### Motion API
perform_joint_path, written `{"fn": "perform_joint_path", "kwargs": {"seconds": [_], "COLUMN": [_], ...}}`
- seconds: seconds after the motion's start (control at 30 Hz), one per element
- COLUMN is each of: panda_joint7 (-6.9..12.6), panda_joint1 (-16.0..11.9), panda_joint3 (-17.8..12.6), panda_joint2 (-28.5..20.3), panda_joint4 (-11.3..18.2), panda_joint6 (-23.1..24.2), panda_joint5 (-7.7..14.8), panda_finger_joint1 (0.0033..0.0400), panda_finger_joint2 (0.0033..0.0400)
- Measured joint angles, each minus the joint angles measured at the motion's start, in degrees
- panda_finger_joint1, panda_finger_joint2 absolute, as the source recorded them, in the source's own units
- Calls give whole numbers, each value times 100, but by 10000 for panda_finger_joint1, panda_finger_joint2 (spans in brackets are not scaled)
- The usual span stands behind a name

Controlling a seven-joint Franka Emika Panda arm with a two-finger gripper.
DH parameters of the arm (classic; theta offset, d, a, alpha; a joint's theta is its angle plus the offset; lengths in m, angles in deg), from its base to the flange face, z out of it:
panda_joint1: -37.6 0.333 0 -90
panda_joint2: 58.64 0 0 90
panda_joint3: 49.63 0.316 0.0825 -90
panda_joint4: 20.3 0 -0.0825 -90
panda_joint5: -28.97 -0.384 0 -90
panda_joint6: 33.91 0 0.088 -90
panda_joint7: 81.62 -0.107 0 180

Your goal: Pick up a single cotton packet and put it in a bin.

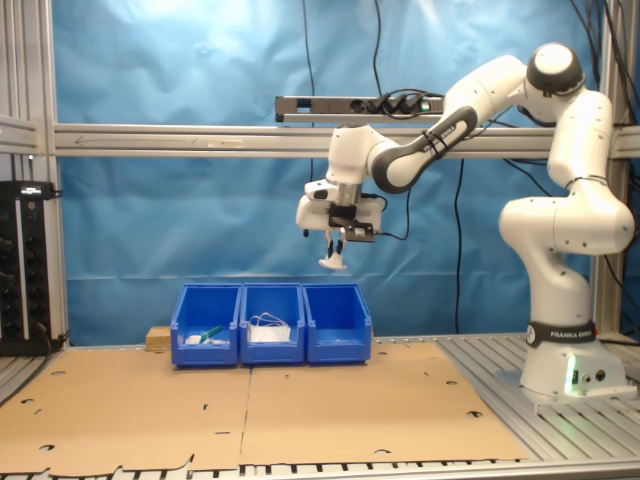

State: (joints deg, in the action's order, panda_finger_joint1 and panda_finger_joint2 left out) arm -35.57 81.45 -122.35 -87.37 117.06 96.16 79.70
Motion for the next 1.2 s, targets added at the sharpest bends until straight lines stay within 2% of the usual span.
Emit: {"fn": "perform_joint_path", "kwargs": {"seconds": [0.73, 1.2], "panda_joint7": [1, 105], "panda_joint1": [67, 86], "panda_joint3": [-89, -95], "panda_joint2": [-15, -16], "panda_joint4": [-12, -12], "panda_joint6": [-1, -1], "panda_joint5": [77, 78], "panda_finger_joint1": [55, 55], "panda_finger_joint2": [55, 55]}}
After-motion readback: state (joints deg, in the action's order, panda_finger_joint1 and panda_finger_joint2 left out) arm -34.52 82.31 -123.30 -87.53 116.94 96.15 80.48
